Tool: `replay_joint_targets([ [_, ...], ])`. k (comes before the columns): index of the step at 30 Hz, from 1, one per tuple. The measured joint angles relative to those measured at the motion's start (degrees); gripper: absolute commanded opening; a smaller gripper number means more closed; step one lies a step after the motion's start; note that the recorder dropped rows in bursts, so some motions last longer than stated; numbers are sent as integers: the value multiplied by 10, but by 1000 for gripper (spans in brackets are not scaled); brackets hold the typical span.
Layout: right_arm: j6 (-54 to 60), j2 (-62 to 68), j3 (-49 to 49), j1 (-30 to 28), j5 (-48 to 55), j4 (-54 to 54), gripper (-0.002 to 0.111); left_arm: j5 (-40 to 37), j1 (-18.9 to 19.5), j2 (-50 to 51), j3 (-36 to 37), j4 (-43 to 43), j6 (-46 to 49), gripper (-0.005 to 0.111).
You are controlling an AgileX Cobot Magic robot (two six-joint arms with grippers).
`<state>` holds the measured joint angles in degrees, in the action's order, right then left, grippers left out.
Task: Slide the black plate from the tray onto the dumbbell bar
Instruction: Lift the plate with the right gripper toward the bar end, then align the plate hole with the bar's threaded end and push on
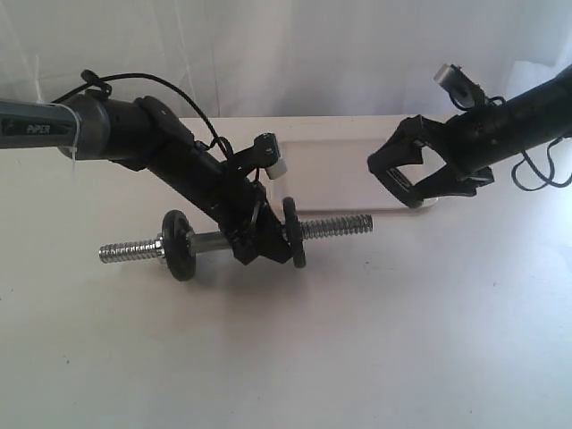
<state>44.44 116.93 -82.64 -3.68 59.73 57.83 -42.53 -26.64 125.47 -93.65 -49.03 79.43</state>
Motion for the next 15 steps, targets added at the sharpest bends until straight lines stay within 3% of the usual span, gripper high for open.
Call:
replay_joint_targets([
  [15,105,0,60,-9,52,114,0,10,29,0,0,-70,42,0],
])
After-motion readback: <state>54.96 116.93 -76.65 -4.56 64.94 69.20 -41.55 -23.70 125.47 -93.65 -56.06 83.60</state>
